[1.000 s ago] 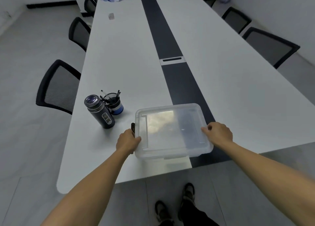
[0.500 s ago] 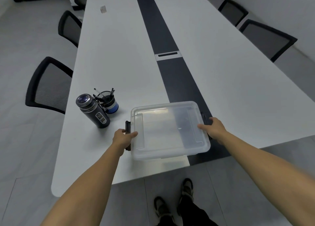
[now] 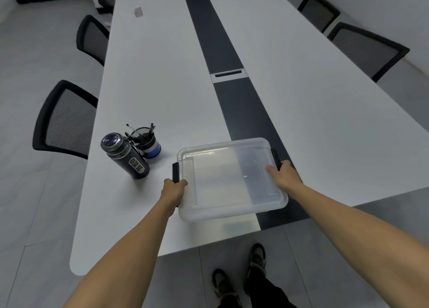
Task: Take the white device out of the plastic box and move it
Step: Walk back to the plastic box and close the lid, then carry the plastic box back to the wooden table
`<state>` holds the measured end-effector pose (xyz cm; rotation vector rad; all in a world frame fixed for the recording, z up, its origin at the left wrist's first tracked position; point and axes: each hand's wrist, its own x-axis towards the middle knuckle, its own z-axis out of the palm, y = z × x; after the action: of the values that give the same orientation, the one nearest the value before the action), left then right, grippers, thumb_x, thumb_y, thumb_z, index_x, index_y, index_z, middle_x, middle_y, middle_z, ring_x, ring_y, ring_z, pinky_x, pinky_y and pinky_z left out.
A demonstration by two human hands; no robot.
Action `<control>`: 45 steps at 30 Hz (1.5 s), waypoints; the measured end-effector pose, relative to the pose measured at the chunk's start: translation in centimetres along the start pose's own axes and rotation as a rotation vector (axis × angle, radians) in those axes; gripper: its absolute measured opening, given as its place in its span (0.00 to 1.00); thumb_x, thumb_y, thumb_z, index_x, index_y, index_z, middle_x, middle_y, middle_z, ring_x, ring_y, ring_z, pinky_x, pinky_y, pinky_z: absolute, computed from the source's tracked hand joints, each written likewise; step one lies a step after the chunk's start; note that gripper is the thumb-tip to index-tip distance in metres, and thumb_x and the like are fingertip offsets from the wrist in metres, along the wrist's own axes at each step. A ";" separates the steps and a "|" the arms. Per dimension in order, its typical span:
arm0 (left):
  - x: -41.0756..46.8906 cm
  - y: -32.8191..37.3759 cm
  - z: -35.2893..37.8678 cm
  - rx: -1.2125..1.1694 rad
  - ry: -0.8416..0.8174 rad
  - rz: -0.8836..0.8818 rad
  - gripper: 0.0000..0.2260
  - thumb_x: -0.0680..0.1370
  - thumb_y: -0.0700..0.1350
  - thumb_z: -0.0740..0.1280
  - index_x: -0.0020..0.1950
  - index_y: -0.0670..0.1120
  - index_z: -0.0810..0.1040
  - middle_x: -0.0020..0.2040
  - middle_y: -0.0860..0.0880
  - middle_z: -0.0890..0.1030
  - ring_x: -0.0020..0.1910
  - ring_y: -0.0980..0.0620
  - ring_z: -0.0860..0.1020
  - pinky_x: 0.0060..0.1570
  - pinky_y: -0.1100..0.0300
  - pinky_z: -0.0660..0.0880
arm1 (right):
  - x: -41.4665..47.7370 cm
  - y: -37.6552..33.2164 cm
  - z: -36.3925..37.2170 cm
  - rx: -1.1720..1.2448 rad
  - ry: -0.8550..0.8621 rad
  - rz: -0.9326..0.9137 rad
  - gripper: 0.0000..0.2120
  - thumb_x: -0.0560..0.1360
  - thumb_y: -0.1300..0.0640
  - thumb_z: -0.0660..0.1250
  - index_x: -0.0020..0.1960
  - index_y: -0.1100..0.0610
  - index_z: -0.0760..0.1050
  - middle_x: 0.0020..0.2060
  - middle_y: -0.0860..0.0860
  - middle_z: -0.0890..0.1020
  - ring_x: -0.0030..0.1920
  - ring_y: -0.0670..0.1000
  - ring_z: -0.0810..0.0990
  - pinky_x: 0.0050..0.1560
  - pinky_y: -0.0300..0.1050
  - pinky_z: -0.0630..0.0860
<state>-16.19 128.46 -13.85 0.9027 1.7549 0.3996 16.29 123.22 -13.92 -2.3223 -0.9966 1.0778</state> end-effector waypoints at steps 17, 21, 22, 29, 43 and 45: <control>-1.4 -0.8 3.1 0.579 0.370 0.310 0.15 0.83 0.49 0.50 0.59 0.38 0.65 0.51 0.35 0.79 0.47 0.33 0.77 0.41 0.50 0.68 | -0.9 -0.2 2.1 -0.467 0.266 -0.182 0.19 0.82 0.45 0.51 0.56 0.61 0.66 0.41 0.56 0.80 0.35 0.56 0.76 0.32 0.48 0.74; -1.3 -0.6 2.9 0.572 0.320 0.280 0.15 0.83 0.48 0.51 0.61 0.37 0.64 0.53 0.36 0.77 0.48 0.35 0.76 0.45 0.47 0.71 | -0.8 -0.2 2.3 -0.493 0.261 -0.161 0.20 0.82 0.45 0.50 0.60 0.62 0.66 0.38 0.53 0.76 0.35 0.55 0.75 0.32 0.47 0.73; -1.2 -0.5 2.7 0.541 0.297 0.251 0.15 0.82 0.49 0.51 0.60 0.38 0.64 0.53 0.37 0.77 0.48 0.36 0.76 0.44 0.48 0.71 | -0.6 -0.3 2.2 -0.457 0.243 -0.142 0.21 0.82 0.44 0.51 0.63 0.62 0.64 0.40 0.54 0.76 0.36 0.55 0.75 0.33 0.47 0.72; -1.0 1.2 0.3 0.450 0.211 0.219 0.21 0.79 0.56 0.56 0.59 0.39 0.67 0.52 0.40 0.77 0.45 0.41 0.74 0.43 0.51 0.72 | -0.3 -1.8 1.6 -0.370 0.253 -0.161 0.29 0.79 0.40 0.55 0.72 0.57 0.57 0.55 0.59 0.79 0.48 0.61 0.79 0.41 0.50 0.73; -9.3 7.5 -6.7 0.435 0.558 0.365 0.18 0.78 0.55 0.56 0.62 0.44 0.67 0.55 0.39 0.78 0.52 0.38 0.76 0.48 0.49 0.71 | -2.5 -13.9 -5.0 -0.510 0.228 -0.515 0.31 0.79 0.39 0.53 0.77 0.51 0.51 0.63 0.59 0.76 0.56 0.64 0.78 0.51 0.56 0.74; -10.8 7.8 -7.6 0.432 0.601 0.346 0.20 0.79 0.55 0.55 0.65 0.45 0.66 0.56 0.39 0.77 0.52 0.38 0.75 0.49 0.49 0.71 | -3.1 -15.4 -5.3 -0.521 0.215 -0.556 0.30 0.79 0.39 0.52 0.76 0.51 0.52 0.63 0.59 0.76 0.57 0.65 0.77 0.52 0.57 0.74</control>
<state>-18.70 126.81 1.21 1.5218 2.2862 0.5689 12.24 131.00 0.19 -2.2267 -1.8496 0.3658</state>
